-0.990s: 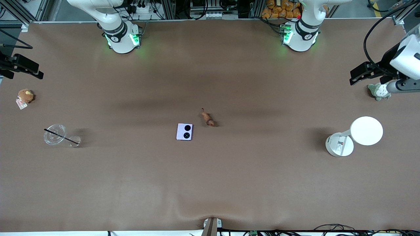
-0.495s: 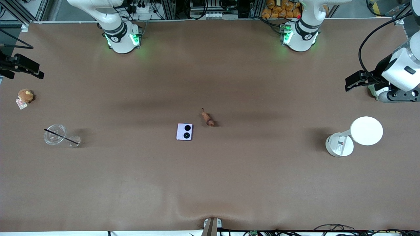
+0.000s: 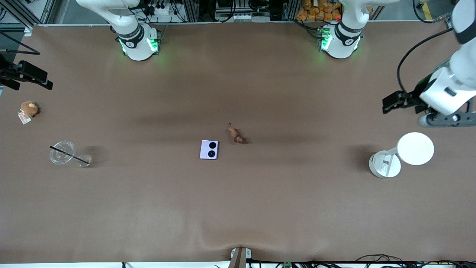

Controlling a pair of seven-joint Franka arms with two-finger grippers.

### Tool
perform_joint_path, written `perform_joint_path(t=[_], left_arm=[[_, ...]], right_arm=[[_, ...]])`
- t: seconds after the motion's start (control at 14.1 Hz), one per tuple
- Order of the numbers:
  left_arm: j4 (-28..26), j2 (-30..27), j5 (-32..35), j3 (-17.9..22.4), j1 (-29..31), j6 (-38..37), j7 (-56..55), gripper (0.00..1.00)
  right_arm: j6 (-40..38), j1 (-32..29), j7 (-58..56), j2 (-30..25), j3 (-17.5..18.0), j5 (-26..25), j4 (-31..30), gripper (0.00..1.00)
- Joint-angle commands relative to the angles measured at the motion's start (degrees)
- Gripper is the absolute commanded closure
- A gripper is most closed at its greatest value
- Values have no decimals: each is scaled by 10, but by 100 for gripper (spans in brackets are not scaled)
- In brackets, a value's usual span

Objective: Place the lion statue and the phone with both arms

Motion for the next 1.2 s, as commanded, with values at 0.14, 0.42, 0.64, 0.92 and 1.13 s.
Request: perform_joint_path(t=[0.14,0.42,0.64,0.92,1.13], left_arm=[[17,38,-6,1,-54,24,-90,0],[17,82,-6,1,-112,64,-169,0],[29,125,-5,1,-161,101,-266,0],[109,219,-5,1,-224,105,-401,0],[123,269,-5,2,-271,172,-506,0]], right_arm=[[16,-3,1,0,2,8,0,0],[20,-3,1,0,2,7,-4,0],[20,-3,1,0,2,7,-5,0],[18,-6,0,0,1,7,-6,0],[20,-4,-32,1,1,2,-6,0]])
